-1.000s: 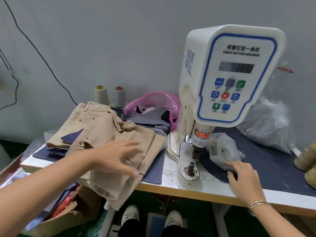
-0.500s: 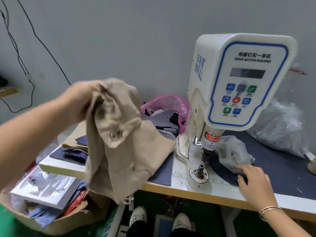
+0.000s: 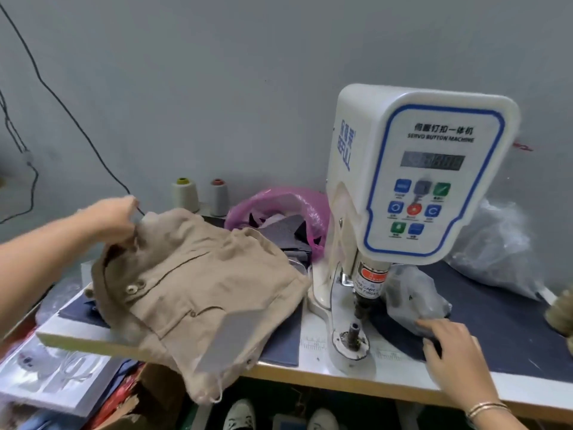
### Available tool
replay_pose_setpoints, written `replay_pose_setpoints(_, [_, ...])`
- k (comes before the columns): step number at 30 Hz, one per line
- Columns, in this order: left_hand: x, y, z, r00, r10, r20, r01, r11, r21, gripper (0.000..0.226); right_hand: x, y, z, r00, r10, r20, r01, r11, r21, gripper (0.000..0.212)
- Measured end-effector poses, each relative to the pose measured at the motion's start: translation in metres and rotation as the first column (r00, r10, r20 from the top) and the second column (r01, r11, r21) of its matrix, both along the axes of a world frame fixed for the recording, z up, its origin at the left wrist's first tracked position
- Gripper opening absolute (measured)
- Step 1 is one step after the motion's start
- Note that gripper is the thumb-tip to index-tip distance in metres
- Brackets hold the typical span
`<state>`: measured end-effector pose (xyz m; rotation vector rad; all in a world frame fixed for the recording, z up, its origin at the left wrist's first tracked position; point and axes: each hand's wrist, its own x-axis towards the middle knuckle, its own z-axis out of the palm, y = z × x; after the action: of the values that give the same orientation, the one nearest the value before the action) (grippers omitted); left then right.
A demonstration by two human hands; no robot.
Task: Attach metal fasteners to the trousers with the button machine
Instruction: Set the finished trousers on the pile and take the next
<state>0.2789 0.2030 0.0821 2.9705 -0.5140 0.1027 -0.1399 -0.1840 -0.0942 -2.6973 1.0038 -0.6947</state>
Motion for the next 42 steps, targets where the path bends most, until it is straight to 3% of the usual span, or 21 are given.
replay_pose_setpoints(2, [-0.026, -0.024, -0.020, 0.985, -0.157, 0.076, 0.146, 0.980, 0.132, 0.059, 0.000, 0.000, 0.000, 1.000, 0.001, 0.004, -0.001, 1.000, -0.005, 0.032])
replay_pose_setpoints(5, [-0.092, -0.074, -0.038, 0.872, -0.467, 0.146, 0.471, 0.882, 0.011, 0.049, -0.001, -0.001, 0.000, 1.000, -0.002, 0.002, 0.002, 1.000, -0.007, 0.032])
replay_pose_setpoints(7, [-0.147, -0.100, -0.064, 0.810, -0.579, 0.094, 0.585, 0.810, -0.052, 0.063, 0.000, 0.000, 0.001, 1.000, 0.002, 0.013, -0.002, 1.000, 0.003, 0.032])
replay_pose_setpoints(9, [-0.195, -0.112, -0.094, 0.776, -0.631, 0.024, 0.629, 0.775, 0.056, 0.072, 0.000, 0.001, 0.002, 0.999, 0.005, 0.035, -0.005, 1.000, 0.012, 0.032])
replay_pose_setpoints(10, [-0.207, -0.112, -0.105, 0.773, -0.634, 0.015, 0.626, 0.767, 0.143, 0.064, 0.000, 0.002, 0.003, 0.999, 0.007, 0.040, -0.008, 1.000, 0.017, 0.032])
replay_pose_setpoints(14, [-0.198, -0.106, -0.113, 0.860, -0.504, -0.078, 0.510, 0.848, 0.142, 0.008, -0.001, 0.001, 0.003, 0.999, 0.021, 0.050, -0.022, 1.000, 0.015, 0.030])
replay_pose_setpoints(15, [-0.188, -0.106, -0.106, 0.851, -0.513, -0.114, 0.520, 0.854, 0.032, 0.006, 0.000, 0.000, 0.003, 0.998, 0.024, 0.053, -0.025, 1.000, 0.009, 0.031])
replay_pose_setpoints(17, [-0.169, -0.099, -0.081, 0.821, -0.523, -0.232, 0.428, 0.830, -0.357, 0.016, 0.000, -0.001, 0.002, 0.998, 0.026, 0.058, -0.026, 1.000, 0.004, 0.032])
replay_pose_setpoints(18, [-0.159, -0.094, -0.064, 0.826, -0.503, -0.256, 0.291, 0.768, -0.571, 0.021, 0.000, -0.001, 0.001, 0.998, 0.027, 0.062, -0.027, 1.000, -0.001, 0.032])
replay_pose_setpoints(20, [-0.126, -0.075, -0.040, 0.925, -0.310, -0.222, 0.037, 0.652, -0.757, 0.026, 0.000, 0.000, 0.000, 0.998, 0.021, 0.061, -0.019, 0.999, -0.031, 0.033])
replay_pose_setpoints(21, [-0.107, -0.063, -0.036, 0.955, -0.210, -0.208, -0.018, 0.660, -0.751, 0.027, -0.001, 0.002, 0.001, 0.998, 0.019, 0.063, -0.015, 0.998, -0.053, 0.032])
replay_pose_setpoints(23, [-0.075, -0.040, -0.051, 0.976, -0.030, -0.217, -0.107, 0.799, -0.592, 0.012, -0.003, 0.010, 0.006, 0.989, 0.065, 0.130, -0.049, 0.992, -0.116, 0.024])
replay_pose_setpoints(24, [-0.070, -0.032, -0.065, 0.968, 0.058, -0.243, -0.172, 0.861, -0.478, 0.004, -0.005, 0.020, 0.010, 0.974, 0.126, 0.190, -0.102, 0.986, -0.131, 0.021])
replay_pose_setpoints(26, [-0.074, -0.032, -0.101, 0.959, 0.173, -0.224, -0.249, 0.892, -0.377, 0.017, -0.009, 0.053, 0.021, 0.902, 0.363, 0.234, -0.332, 0.929, -0.162, 0.021])
replay_pose_setpoints(29, [-0.095, -0.050, -0.132, 0.977, 0.194, 0.086, -0.150, 0.917, -0.369, 0.006, 0.005, 0.122, 0.034, 0.724, 0.685, 0.082, -0.676, 0.728, -0.115, 0.016])
replay_pose_setpoints(31, [-0.100, -0.055, -0.141, 0.963, 0.189, 0.190, -0.098, 0.910, -0.404, 0.013, 0.035, 0.161, 0.044, 0.619, 0.777, 0.112, -0.775, 0.628, -0.070, 0.013])
replay_pose_setpoints(33, [-0.100, -0.052, -0.143, 0.955, 0.209, 0.208, -0.100, 0.894, -0.437, 0.017, 0.080, 0.182, 0.057, 0.627, 0.747, 0.220, -0.762, 0.647, -0.023, 0.019])
replay_pose_setpoints(35, [-0.102, -0.050, -0.144, 0.954, 0.213, 0.213, -0.091, 0.879, -0.468, 0.019, 0.130, 0.186, 0.071, 0.741, 0.640, 0.204, -0.667, 0.736, 0.115, 0.027])
replay_pose_setpoints(38, [-0.104, -0.047, -0.143, 0.957, 0.235, 0.168, -0.104, 0.823, -0.559, 0.026, 0.195, 0.172, 0.071, 0.865, 0.490, -0.105, -0.480, 0.871, 0.107, 0.032])
replay_pose_setpoints(40, [-0.102, -0.044, -0.144, 0.962, 0.253, 0.107, -0.135, 0.775, -0.618, 0.030, 0.220, 0.162, 0.067, 0.857, 0.406, -0.316, -0.426, 0.905, 0.007, 0.032])
replay_pose_setpoints(42, [-0.099, -0.041, -0.146, 0.964, 0.256, 0.076, -0.144, 0.737, -0.660, 0.031, 0.235, 0.155, 0.059, 0.836, 0.361, -0.413, -0.411, 0.911, -0.037, 0.030])
